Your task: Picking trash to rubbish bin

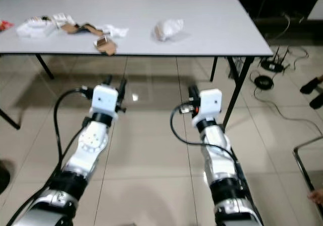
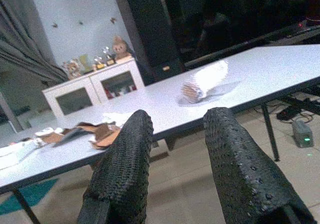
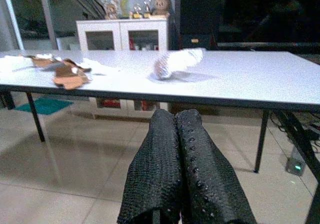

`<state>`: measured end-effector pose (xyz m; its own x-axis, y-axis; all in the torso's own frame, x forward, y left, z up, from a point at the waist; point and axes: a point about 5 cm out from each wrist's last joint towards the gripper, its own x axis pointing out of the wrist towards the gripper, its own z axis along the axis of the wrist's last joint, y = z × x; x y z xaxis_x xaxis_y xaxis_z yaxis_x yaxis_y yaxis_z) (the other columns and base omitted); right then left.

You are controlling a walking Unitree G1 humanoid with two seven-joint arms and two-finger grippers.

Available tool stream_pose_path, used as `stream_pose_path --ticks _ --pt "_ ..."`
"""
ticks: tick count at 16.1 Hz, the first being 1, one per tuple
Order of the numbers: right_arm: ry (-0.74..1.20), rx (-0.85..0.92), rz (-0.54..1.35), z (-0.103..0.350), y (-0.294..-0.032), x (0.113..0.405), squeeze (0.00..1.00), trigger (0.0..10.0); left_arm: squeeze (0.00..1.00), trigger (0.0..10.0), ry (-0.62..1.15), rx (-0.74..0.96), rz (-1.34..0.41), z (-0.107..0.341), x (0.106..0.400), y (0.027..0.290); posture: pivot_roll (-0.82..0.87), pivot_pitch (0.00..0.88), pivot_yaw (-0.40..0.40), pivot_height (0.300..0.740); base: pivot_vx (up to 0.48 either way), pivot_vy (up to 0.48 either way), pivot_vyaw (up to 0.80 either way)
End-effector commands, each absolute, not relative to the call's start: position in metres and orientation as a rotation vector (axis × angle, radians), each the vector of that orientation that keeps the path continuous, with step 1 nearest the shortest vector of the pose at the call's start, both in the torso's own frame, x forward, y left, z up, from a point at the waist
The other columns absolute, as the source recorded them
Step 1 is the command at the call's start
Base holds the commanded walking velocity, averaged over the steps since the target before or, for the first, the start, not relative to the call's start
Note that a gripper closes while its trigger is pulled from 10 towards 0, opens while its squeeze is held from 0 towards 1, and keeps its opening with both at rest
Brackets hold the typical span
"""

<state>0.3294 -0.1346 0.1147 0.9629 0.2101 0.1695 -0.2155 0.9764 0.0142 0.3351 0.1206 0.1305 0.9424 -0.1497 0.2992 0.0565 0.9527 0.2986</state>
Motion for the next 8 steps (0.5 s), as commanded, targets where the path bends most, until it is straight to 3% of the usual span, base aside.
stream_pose_path --ticks 1,6,8 --pt "-0.174 0.04 0.199 0.1175 -0.1412 0.3288 0.0 10.0 0.0 10.0 -0.336 0.287 -0.128 0.1342 0.3347 0.1154 -0.05 0.06 0.027 0.74 0.472 0.0 0.0" --pt "-0.161 0.02 0.225 0.1178 -0.1363 0.3262 0.0 10.0 0.0 10.0 -0.332 0.279 -0.135 0.1364 0.3324 0.1144 -0.05 0.058 0.028 0.74 0.475 0.0 0.0" --pt "-0.15 0.006 0.231 0.1157 -0.1352 0.3256 0.0 10.0 0.0 10.0 -0.329 0.286 -0.144 0.1366 0.3321 0.1129 -0.05 0.057 0.028 0.74 0.469 0.0 0.49"
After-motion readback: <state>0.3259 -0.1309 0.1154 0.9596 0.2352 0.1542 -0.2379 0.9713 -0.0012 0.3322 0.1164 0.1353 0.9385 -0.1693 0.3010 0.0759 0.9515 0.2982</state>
